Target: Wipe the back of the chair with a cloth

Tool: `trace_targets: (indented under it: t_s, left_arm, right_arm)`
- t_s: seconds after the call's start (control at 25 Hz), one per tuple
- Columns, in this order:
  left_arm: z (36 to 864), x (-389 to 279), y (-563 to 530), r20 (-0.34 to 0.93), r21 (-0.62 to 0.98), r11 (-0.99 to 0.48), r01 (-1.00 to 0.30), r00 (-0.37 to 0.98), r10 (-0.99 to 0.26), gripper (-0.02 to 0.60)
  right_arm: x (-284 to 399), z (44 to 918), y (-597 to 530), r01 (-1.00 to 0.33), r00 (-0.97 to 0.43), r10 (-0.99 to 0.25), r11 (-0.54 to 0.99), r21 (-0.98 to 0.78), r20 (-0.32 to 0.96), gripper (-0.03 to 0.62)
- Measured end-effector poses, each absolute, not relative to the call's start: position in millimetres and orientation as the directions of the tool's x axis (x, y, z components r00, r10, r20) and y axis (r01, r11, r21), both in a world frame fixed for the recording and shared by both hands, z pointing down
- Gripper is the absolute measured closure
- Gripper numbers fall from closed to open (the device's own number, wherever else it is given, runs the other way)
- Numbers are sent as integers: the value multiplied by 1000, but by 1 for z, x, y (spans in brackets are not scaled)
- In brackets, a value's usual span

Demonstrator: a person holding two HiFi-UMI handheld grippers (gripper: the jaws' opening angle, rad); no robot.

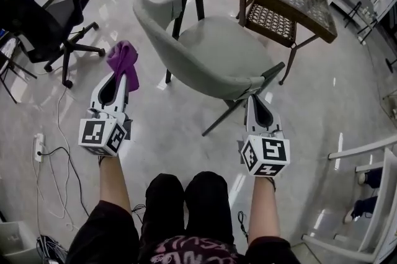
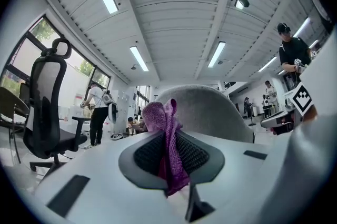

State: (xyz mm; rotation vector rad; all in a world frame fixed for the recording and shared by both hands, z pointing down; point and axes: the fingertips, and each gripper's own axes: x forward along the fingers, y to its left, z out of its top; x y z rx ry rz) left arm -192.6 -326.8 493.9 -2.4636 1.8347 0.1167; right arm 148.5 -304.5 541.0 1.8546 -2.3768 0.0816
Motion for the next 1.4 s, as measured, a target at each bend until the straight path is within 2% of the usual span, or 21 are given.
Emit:
trace_targets:
  t_s: [0.4, 0.56, 0.8, 1.4]
  left_arm:
    - [508, -196, -344, -216, -14, -257, -966, 254, -943, 511]
    - [502, -184, -345, -226, -34, -275, -961, 276, -934, 511]
    - [498, -149, -351, -233, -89, -360, -929, 371, -899, 511]
    - [491, -14, -301, -233, -162, -589, -791, 611, -756, 511]
  right_arm:
    - [157, 597, -304, -974, -222, -970, 226, 30, 97, 566]
    - [163, 605, -296, -972, -226, -971, 230, 51, 84, 566]
    - [164, 607, -288, -972, -205, -976, 212, 102, 80, 566]
    - [192, 610, -256, -985, -137, -988, 144, 95, 75, 565]
